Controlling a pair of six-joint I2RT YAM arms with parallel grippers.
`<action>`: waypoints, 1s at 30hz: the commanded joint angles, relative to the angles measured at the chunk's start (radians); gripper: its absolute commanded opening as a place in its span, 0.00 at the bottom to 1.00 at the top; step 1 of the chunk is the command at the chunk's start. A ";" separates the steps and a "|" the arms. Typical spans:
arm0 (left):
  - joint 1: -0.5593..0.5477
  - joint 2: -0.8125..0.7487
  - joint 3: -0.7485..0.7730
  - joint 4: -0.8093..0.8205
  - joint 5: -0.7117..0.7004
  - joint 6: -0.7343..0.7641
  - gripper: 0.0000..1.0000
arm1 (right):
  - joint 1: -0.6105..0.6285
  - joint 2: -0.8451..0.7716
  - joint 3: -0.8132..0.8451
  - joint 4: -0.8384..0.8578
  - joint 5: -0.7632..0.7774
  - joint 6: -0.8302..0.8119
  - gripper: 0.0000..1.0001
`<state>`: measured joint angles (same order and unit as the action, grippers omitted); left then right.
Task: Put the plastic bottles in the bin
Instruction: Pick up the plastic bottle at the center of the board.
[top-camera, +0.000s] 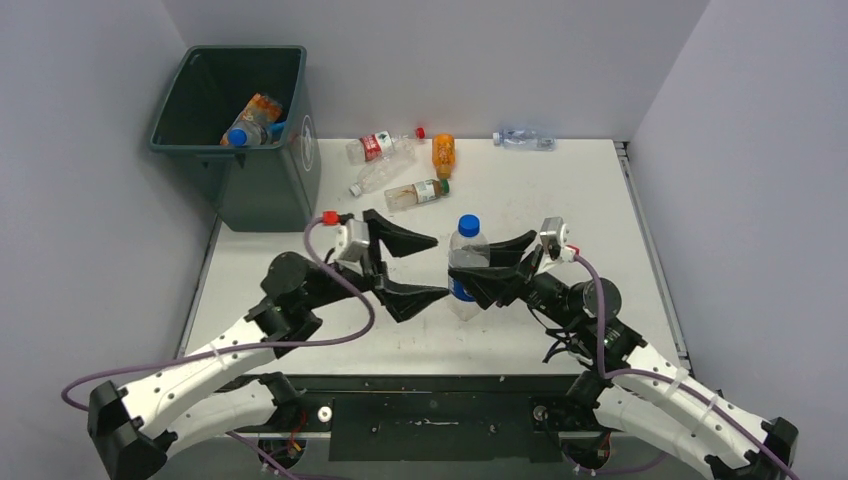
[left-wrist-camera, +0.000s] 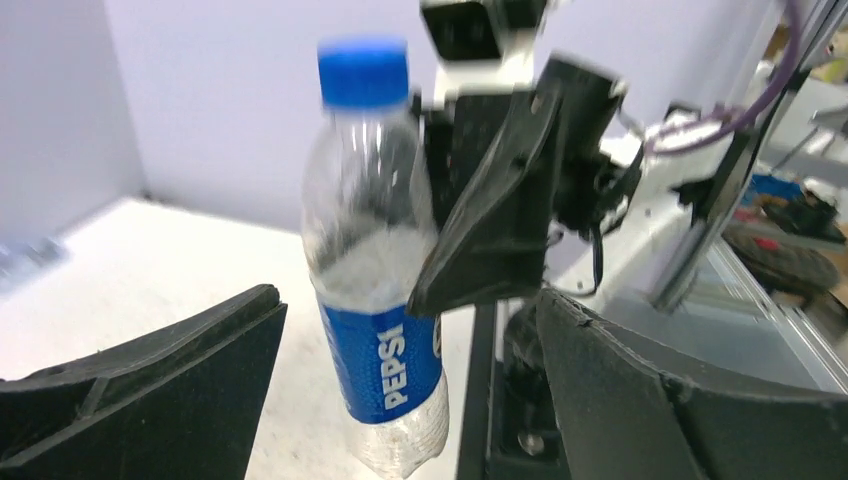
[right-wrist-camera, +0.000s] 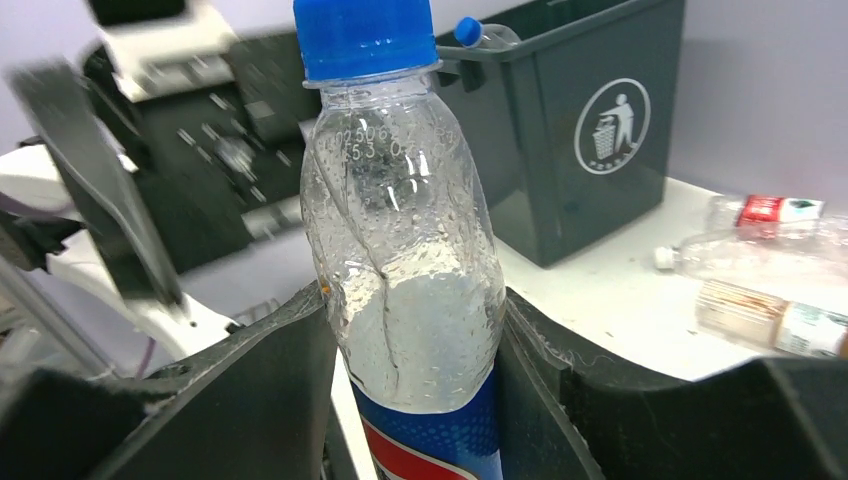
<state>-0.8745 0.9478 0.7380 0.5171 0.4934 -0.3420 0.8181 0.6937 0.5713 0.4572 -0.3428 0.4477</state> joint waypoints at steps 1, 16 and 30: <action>0.023 -0.124 0.106 0.007 -0.141 0.034 0.96 | -0.005 -0.055 0.053 -0.147 0.057 -0.127 0.24; 0.020 0.141 0.452 -0.328 -0.048 -0.033 0.80 | 0.014 -0.007 0.066 -0.142 0.014 -0.126 0.24; 0.021 0.197 0.460 -0.342 -0.027 -0.058 0.36 | 0.036 0.011 0.067 -0.127 0.019 -0.130 0.23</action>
<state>-0.8543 1.1419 1.1515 0.1432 0.4374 -0.3893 0.8425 0.6994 0.5938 0.2749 -0.3214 0.3286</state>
